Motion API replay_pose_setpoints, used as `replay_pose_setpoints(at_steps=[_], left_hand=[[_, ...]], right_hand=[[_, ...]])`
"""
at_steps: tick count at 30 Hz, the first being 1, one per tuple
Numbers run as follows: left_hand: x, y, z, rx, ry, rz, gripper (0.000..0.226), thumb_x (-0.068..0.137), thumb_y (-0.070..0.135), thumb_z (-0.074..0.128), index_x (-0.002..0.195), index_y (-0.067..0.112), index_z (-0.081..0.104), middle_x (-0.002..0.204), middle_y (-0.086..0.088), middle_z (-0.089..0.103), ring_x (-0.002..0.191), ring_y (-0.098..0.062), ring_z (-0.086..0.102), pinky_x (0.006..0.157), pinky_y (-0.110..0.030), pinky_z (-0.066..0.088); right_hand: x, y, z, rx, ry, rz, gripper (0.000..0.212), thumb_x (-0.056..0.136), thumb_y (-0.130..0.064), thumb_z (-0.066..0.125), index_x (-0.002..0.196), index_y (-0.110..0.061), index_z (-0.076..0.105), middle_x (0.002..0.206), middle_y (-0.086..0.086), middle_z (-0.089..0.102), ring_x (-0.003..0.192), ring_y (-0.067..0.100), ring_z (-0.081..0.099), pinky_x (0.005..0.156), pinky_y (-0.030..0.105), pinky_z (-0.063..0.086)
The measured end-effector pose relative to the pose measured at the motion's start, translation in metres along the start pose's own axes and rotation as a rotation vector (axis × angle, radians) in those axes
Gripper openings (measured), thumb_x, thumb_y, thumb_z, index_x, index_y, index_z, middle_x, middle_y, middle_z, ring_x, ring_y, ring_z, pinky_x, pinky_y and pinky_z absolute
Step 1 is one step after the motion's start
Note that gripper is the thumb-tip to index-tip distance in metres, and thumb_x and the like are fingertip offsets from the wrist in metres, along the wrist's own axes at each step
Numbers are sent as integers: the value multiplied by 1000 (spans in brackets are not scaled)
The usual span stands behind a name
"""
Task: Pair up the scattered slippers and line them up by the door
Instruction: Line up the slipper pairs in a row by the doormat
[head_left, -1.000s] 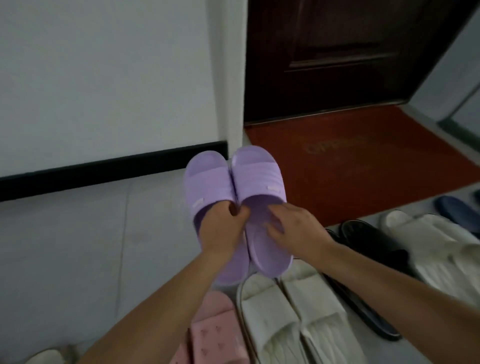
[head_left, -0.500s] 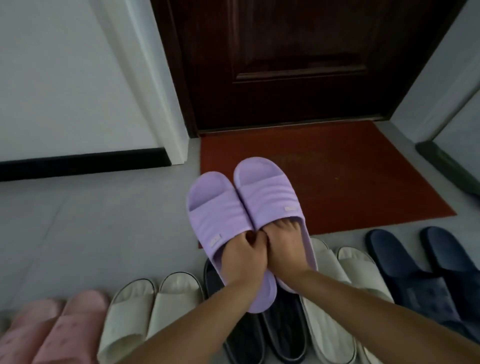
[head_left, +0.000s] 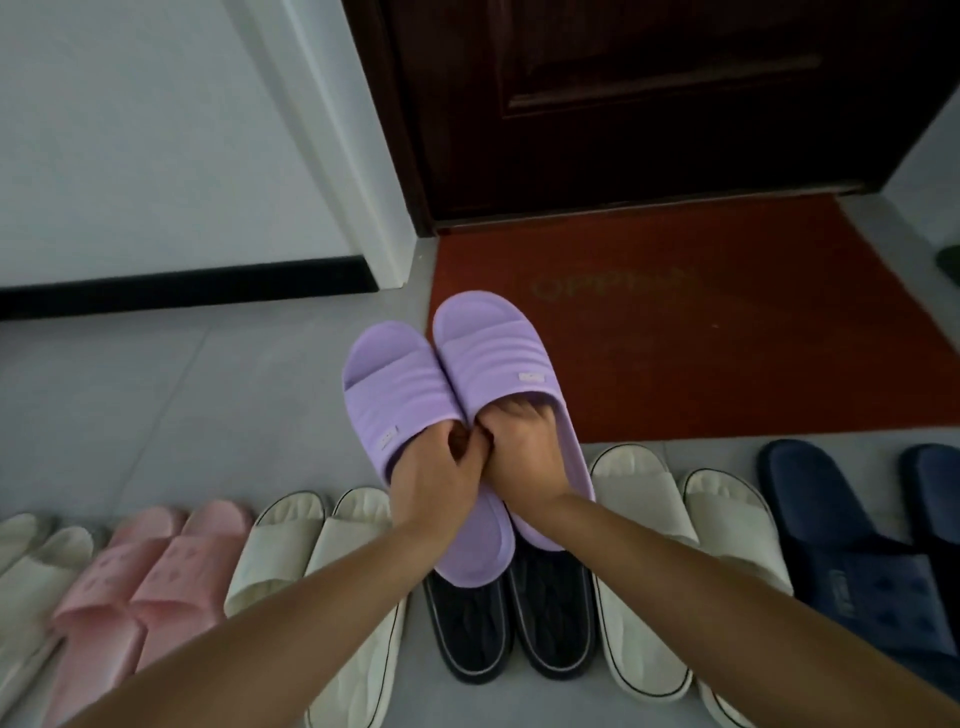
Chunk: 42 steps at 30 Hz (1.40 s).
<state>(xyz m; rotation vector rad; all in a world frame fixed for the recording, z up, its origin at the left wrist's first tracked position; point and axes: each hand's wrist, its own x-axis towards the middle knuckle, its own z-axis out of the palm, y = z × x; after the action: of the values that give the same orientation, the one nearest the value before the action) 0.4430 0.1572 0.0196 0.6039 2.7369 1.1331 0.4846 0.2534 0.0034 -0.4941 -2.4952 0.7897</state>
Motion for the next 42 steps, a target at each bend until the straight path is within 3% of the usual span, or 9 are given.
replay_pose_setpoints(at_steps=[6,9,13,16,19,22,26,30,42], left_hand=[[7,43,23,-222,-100,119,21,91,32,55,100,16,63,104,-2,66,102,-20,59,92,-34,45],[-4,76,44,-270,-241,209,25,92,32,53,105,13,64,106,-6,67,103,-23,60,92,-38,47],[-32,130,73,-397,-437,225,37,93,35,52,122,12,56,121,-9,62,113,-27,56,99,-43,43],[-60,165,99,-541,-557,363,41,93,26,54,132,15,50,134,-1,55,125,-16,49,109,-35,37],[-100,184,121,-564,-765,383,38,92,26,56,129,19,51,116,13,61,102,-2,60,92,-23,47],[-127,198,144,-530,-664,493,25,88,28,62,112,25,54,91,15,56,76,-3,59,67,-9,42],[-129,224,191,-375,-605,522,65,79,39,70,134,27,37,125,11,36,118,-7,41,95,-19,37],[-149,261,251,-241,-749,576,84,75,49,71,143,31,25,145,8,29,134,-11,28,100,-26,33],[-191,313,389,-121,-893,247,87,79,42,70,148,31,17,153,7,28,140,-19,29,110,-36,35]], right_hand=[[8,19,-45,-180,43,133,15,64,-10,63,56,-16,52,60,5,61,60,30,56,60,31,32],[-7,36,-85,-252,82,229,14,66,-5,63,58,-14,57,64,7,63,64,30,57,62,36,42],[-38,71,-147,-353,148,350,13,78,2,59,80,-6,69,85,10,67,82,26,56,81,42,44],[-65,109,-195,-391,139,443,11,82,-4,59,77,-10,67,76,3,60,72,13,42,73,35,41],[-101,145,-249,-357,164,573,37,88,-29,61,56,-20,46,56,-5,45,52,12,34,54,32,27],[-141,182,-301,-496,143,679,37,86,-39,60,59,-17,47,57,-1,47,55,20,39,54,34,29],[-191,235,-347,-499,230,825,40,80,-46,59,57,-14,53,52,-4,50,51,21,45,49,34,39],[-233,291,-363,-477,361,959,38,76,-43,62,56,-13,53,51,-5,51,48,17,44,46,31,35],[-270,441,-359,-376,280,1032,39,78,-44,62,56,-15,48,58,-7,48,55,18,48,47,32,35]])
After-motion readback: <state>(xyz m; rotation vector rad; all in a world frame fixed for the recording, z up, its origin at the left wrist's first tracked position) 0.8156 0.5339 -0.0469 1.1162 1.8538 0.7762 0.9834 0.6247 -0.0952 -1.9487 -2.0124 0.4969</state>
